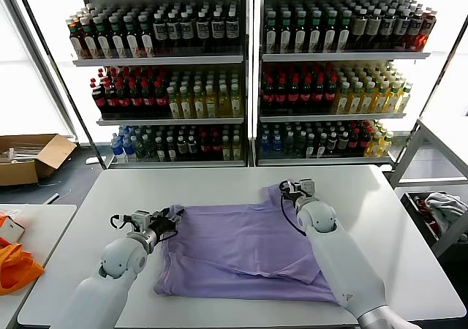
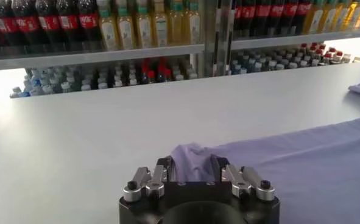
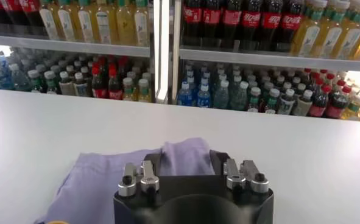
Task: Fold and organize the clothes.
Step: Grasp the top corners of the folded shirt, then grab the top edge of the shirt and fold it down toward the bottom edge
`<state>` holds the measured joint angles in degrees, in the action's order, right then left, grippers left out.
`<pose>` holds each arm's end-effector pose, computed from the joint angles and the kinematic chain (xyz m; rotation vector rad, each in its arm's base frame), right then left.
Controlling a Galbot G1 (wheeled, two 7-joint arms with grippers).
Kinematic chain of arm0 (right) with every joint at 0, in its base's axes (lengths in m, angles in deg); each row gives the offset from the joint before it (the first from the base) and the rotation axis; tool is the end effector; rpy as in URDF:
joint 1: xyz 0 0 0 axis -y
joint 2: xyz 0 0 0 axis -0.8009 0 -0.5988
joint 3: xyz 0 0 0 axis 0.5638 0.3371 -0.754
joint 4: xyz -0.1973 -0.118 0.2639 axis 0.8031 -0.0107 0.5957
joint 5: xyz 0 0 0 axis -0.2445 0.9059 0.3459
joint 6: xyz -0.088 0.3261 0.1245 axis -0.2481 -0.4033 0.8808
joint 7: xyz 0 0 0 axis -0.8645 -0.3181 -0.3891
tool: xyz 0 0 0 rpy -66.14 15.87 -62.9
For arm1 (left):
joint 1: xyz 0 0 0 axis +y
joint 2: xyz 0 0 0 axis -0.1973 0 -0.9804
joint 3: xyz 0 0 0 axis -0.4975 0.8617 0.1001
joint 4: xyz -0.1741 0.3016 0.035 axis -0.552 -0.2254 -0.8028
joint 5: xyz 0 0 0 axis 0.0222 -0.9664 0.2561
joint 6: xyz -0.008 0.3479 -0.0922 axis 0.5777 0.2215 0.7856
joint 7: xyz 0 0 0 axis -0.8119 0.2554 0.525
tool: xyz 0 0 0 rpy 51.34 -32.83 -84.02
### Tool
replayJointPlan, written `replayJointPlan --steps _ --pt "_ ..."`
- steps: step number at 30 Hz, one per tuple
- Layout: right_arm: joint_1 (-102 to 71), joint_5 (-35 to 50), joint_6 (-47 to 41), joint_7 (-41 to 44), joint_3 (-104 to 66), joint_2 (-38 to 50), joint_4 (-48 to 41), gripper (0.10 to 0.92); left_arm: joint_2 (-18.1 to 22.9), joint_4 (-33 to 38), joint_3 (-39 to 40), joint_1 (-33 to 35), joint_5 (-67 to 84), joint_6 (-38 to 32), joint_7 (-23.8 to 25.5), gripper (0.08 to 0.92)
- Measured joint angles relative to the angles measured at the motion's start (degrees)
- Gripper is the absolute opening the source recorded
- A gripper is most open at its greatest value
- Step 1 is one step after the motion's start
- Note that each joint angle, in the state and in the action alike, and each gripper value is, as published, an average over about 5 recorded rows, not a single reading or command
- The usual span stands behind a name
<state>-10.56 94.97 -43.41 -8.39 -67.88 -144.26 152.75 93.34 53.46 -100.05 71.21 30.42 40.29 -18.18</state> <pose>0.4977 -0.0096 -0.3135 0.1245 -2.5671 0.1351 0.3897 0.0738 -0.3180 -0.2821 -2.5305 -0.0905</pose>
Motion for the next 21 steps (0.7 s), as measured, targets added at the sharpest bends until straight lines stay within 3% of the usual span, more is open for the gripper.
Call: replayJointPlan --steps 11,21 --pt "-3.2 0.5 0.0 0.1 -0.2 1.7 4.4 0.139 1.2 1.1 -0.7 1.7 -1.3 -1.1 0.3 0.102" --pt "-5.9 1.7 -0.1 -0.7 -2.0 3.2 10.9 0.109 2.6 3.8 -1.9 3.8 -2.9 -4.4 0.7 0.085"
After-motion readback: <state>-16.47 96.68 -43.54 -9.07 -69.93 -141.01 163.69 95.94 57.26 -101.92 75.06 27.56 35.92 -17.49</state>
